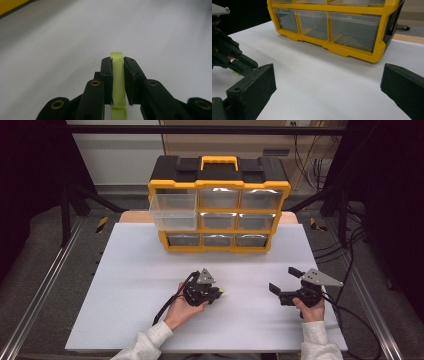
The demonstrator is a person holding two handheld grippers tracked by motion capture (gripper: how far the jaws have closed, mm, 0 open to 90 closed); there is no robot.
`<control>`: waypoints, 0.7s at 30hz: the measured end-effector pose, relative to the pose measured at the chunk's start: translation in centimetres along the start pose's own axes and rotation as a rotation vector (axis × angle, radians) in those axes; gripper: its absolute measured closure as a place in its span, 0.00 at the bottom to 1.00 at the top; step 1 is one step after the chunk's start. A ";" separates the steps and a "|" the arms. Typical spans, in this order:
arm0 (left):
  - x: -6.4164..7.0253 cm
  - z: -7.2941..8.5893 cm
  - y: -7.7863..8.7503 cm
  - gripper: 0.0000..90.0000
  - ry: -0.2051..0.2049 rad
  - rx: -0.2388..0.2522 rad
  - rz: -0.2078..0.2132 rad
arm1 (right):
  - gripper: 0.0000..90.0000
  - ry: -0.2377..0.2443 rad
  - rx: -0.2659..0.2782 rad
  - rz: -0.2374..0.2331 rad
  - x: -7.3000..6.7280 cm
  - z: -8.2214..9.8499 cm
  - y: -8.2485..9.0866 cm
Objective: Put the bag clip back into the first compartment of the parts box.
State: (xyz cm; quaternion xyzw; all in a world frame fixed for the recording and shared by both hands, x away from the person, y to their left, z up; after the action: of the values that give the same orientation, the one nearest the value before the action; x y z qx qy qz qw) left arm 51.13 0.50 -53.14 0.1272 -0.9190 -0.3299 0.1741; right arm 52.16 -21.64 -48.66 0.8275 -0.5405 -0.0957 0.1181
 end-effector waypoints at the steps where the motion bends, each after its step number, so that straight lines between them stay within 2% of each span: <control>1: 0.1 -0.1 0.1 0.86 0.000 0.005 -0.001 | 0.00 0.000 0.000 0.001 0.0 0.0 0.0; 21: 0.5 -1.3 3.1 0.86 -0.001 0.048 -0.013 | 0.00 -0.002 -0.006 -0.002 -0.1 0.0 0.0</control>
State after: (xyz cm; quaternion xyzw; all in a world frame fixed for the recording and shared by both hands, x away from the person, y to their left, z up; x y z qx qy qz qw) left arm 50.79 1.90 -50.12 0.1369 -0.9260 -0.3090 0.1683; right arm 52.14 -21.56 -48.70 0.8277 -0.5394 -0.0981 0.1199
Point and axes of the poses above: each handheld gripper's, and its own axes: y roughly backward along the jaws, z roughly out of its underside, x roughly to its right, the point moved 10 cm from there along -y, roughly forward along the jaws, and after that the axes turned 15 degrees about z, right-handed, at the moved point
